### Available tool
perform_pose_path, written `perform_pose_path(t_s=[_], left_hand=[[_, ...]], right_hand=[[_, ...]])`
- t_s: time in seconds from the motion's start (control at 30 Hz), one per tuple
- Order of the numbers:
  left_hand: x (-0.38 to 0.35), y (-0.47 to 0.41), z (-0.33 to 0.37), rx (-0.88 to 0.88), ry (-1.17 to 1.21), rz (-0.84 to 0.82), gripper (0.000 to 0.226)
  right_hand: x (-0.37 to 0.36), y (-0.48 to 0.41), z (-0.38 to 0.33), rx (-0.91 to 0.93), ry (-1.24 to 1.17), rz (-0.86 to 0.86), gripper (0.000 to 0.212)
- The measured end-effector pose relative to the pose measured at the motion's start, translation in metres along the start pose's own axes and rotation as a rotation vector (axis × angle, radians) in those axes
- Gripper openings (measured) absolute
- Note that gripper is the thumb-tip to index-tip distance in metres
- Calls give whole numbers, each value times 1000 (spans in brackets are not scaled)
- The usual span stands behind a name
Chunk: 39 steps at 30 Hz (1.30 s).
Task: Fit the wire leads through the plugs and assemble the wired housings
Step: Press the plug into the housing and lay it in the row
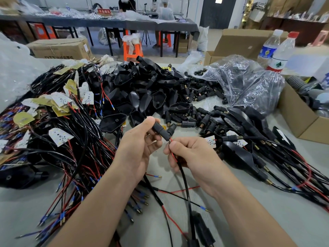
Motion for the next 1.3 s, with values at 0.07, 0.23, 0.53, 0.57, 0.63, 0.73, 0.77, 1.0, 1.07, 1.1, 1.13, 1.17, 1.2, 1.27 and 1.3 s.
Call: perform_pose_path(t_s=[0.07, 0.23, 0.53, 0.57, 0.63, 0.73, 0.77, 1.0, 1.07, 1.1, 1.13, 1.17, 1.2, 1.27, 1.3], left_hand=[[0, 1, -2, 12, -31, 5, 34], [-4, 0, -4, -28, -126, -24, 27], [17, -11, 4, -29, 39, 119, 42], [15, -10, 2, -16, 42, 93, 41], [8, -7, -2, 2, -32, -23, 37], [1, -2, -4, 4, -120, -116, 31], [3, -3, -2, -3, -130, -108, 30], [7, -2, -4, 37, -237, -126, 22], [9, -4, -4, 14, -255, -86, 20], [11, -5, -2, 6, -236, -56, 21], [13, -6, 0, 4, -207, -25, 24], [15, -7, 1, -2, -187, -3, 25], [17, -8, 4, -18, -179, 11, 25], [16, -8, 7, -74, -185, 12, 25], [14, -7, 8, -107, -190, 6, 25]], right_hand=[[2, -1, 1, 2, 86, 49, 31], [7, -6, 6, 29, 214, 197, 30], [7, -9, 5, 28, 12, 9, 20], [8, -10, 6, 34, 24, 42, 21], [8, -9, 5, 55, 74, 114, 23], [9, -9, 7, 63, 70, 153, 19], [8, -9, 7, 50, 12, 123, 8], [-4, -6, 6, -16, -16, -15, 11], [-8, -4, 7, -60, 33, -41, 17], [-10, -3, 8, -86, 60, -67, 19], [-12, -2, 8, -103, 82, -94, 20], [-15, -1, 8, -113, 104, -116, 19], [-16, -1, 8, -119, 121, -129, 17], [-18, -1, 7, -123, 155, -128, 12], [-17, 0, 6, -119, 179, -112, 11]])
Point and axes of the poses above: each hand's wrist, its own y-axis away from the middle knuckle, its own x-axis out of the back of the hand, z = x × y, the point moved 5 cm from there along -y, towards the middle knuckle, and after that the axes turned 14 degrees about -x, right-handed, at the moved point
